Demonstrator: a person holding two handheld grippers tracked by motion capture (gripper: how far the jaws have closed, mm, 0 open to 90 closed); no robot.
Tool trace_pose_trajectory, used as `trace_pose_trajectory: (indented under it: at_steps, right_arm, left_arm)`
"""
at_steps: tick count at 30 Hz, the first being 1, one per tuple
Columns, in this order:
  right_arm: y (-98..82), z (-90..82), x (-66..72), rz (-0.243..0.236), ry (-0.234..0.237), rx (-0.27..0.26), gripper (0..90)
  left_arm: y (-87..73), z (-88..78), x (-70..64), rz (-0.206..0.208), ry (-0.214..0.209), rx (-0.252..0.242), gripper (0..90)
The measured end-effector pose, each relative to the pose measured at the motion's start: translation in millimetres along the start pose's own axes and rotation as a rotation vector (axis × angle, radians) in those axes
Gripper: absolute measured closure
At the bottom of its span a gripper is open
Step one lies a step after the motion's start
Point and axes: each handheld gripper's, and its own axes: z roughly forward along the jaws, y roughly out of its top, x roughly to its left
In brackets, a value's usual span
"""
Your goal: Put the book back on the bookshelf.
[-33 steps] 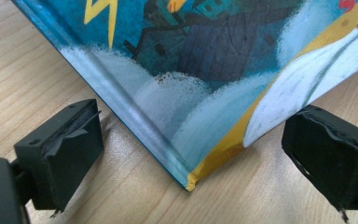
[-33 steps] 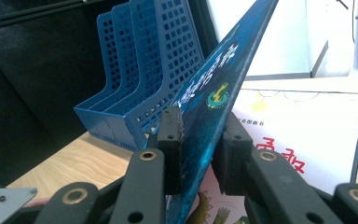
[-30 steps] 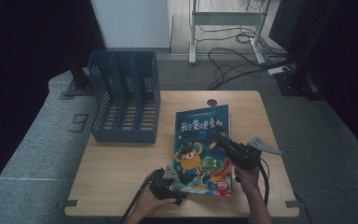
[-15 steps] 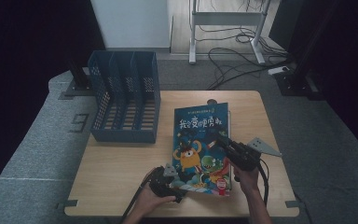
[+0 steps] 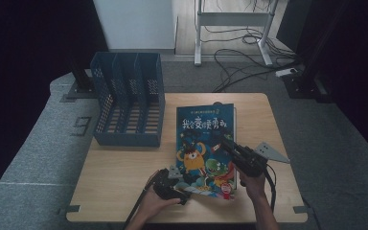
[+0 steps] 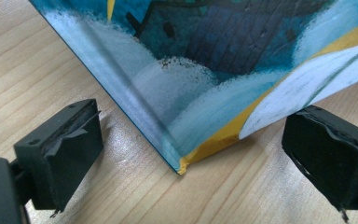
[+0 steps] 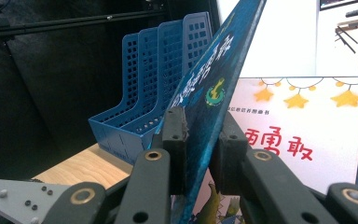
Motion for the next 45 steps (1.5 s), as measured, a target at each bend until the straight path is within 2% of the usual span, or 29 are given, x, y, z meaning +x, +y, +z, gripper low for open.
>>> trace_pose_trajectory:
  at_steps: [8, 14, 17, 22, 33, 39, 45]
  right_arm:
    - [-0.8, -1.0, -1.0, -0.004, 0.005, -0.002, 76.9]
    - [0.1, -2.1, 2.4, -0.022, 0.004, -0.008, 76.9]
    - [0.3, -2.6, 2.8, -0.026, 0.005, -0.015, 76.9]
    - [2.4, -4.8, 6.9, -0.064, 0.014, -0.027, 77.0]
    - [1.1, -4.7, 4.0, -0.056, 0.013, -0.029, 77.0]
    - [2.3, -5.5, 7.7, -0.068, 0.011, -0.031, 77.1]
    - [5.2, -6.8, 12.4, -0.096, 0.021, -0.042, 77.5]
  left_arm:
    - [-0.7, -0.2, -0.7, 0.003, 0.001, -0.005, 6.6]
    - [0.7, 1.8, -2.1, 0.015, 0.018, 0.001, 5.9]
    - [2.5, 2.8, -0.5, 0.007, 0.024, 0.001, 5.7]
    - [4.1, 4.2, 1.0, 0.003, 0.034, 0.000, 5.8]
    - [1.8, 2.0, 0.8, -0.011, 0.024, -0.012, 7.6]
    - [3.1, 5.0, -2.0, 0.010, 0.050, -0.010, 7.5]
    - [8.7, 7.3, 0.0, 0.016, 0.045, 0.011, 7.4]
